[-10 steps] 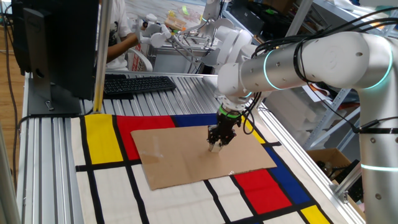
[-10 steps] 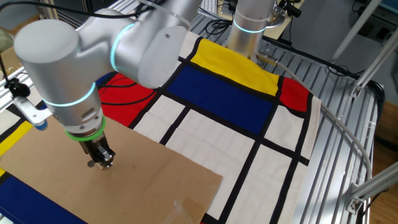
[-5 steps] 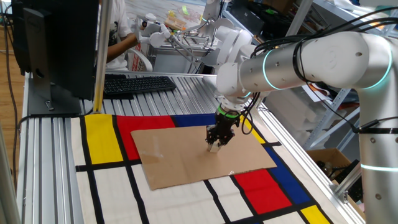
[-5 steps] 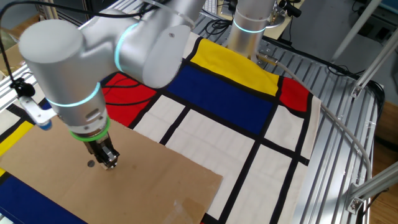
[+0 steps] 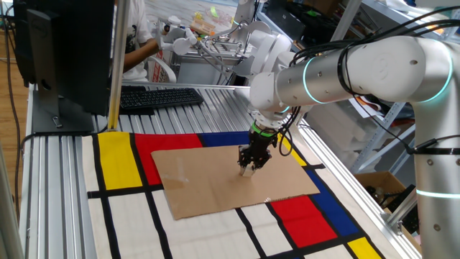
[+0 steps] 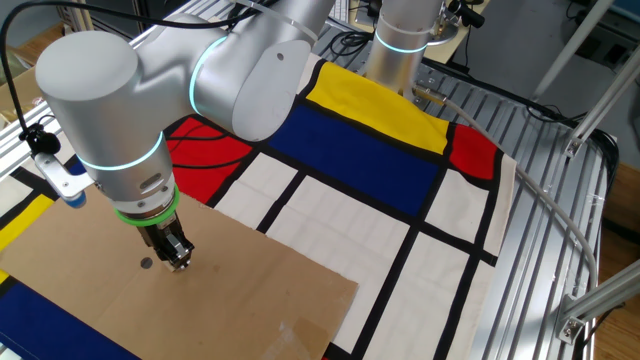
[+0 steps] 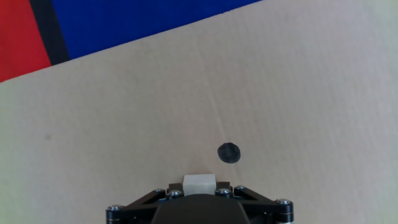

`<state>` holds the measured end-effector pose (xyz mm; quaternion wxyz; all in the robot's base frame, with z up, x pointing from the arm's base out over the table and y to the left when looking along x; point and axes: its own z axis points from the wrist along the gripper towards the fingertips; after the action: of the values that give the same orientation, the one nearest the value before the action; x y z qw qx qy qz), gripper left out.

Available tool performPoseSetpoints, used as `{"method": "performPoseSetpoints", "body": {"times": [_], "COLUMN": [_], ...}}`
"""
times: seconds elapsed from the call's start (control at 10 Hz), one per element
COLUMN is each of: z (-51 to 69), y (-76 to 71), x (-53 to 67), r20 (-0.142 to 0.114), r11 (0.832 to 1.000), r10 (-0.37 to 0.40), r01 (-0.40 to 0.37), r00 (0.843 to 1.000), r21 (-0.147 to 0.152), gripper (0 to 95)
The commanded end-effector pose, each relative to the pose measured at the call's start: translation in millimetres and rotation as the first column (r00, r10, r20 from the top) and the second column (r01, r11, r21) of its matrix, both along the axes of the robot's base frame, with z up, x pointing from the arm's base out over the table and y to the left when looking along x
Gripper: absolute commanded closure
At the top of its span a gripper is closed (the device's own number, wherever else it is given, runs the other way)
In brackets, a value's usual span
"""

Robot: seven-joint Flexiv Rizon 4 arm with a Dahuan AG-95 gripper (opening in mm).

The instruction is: Hold a small block with the gripper and sweep it from left to right on the table

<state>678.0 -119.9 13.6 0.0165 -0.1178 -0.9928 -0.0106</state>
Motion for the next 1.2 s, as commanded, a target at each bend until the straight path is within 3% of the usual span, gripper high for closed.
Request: {"method": "performPoseSetpoints", "body": {"times": [0.1,1.2], "z": [0.9,1.1], "y": [0.0,2.1], "x": [-1.4,0.7], "r20": [-0.001,0.001], "r11": [1.000,1.000], "r10": [0.000,0.010], "r01": [0.000,-0.010], "r00": [1.000,1.000], "r21": [0.001,-0.005], "gripper": [95.0,95.0]}}
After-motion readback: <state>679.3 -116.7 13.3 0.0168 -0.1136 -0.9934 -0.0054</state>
